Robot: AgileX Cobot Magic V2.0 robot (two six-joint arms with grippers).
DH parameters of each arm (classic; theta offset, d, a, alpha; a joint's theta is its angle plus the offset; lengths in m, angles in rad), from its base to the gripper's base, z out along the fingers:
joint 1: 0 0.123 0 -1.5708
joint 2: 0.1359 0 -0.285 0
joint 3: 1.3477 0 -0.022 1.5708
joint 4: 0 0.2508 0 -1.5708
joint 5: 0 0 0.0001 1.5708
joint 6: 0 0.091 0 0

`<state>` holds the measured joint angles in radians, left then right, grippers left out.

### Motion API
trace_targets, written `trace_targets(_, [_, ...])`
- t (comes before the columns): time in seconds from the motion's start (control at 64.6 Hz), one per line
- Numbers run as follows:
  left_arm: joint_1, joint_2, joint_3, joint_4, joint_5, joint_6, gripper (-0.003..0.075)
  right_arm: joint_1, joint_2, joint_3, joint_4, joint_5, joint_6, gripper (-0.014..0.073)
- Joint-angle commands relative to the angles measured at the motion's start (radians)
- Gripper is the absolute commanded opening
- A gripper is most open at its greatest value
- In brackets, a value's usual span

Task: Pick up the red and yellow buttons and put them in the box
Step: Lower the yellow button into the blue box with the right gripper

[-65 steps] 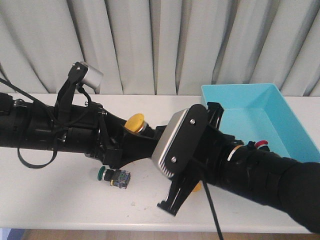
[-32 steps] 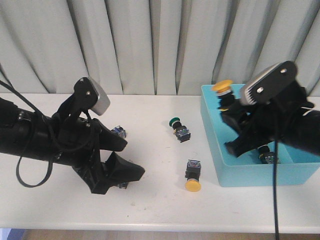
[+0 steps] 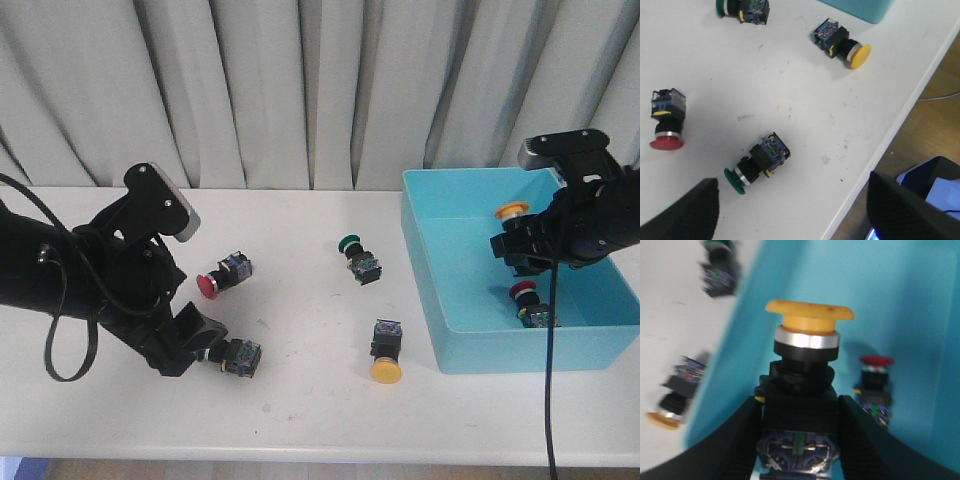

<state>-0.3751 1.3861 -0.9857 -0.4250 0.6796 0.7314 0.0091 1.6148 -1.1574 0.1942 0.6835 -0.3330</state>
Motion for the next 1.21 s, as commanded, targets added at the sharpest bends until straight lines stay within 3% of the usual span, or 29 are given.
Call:
trace_targets(0.0, [-0.002, -0.026, -0.023, 0.021, -0.035, -0.054, 0.0575, -0.006, 0.051, -0.115, -0.116, 0.044, 0.151, 0.0263])
trace_targets(0.34, [-0.002, -0.026, -0.023, 0.021, -0.032, -0.053, 0.0575, -0.006, 0.293, -0.313, -0.105, 0.122, 0.155, 0.0263])
trace_targets(0.758, [-0.002, -0.026, -0.023, 0.021, -0.035, -0.052, 0.0575, -0.006, 0.43, -0.343, -0.052, 0.118, 0.098, 0.0274])
trace_targets(1.037, [-0.002, -0.026, -0.023, 0.021, -0.035, -0.052, 0.0575, -0.006, 0.445, -0.353, -0.052, 0.13, 0.098, 0.0403])
trace_targets(1.192, [-0.002, -0.026, -0.023, 0.021, -0.037, -0.05, 0.0575, -0.006, 0.425, -0.405, -0.054, 0.235, 0.098, 0.0437])
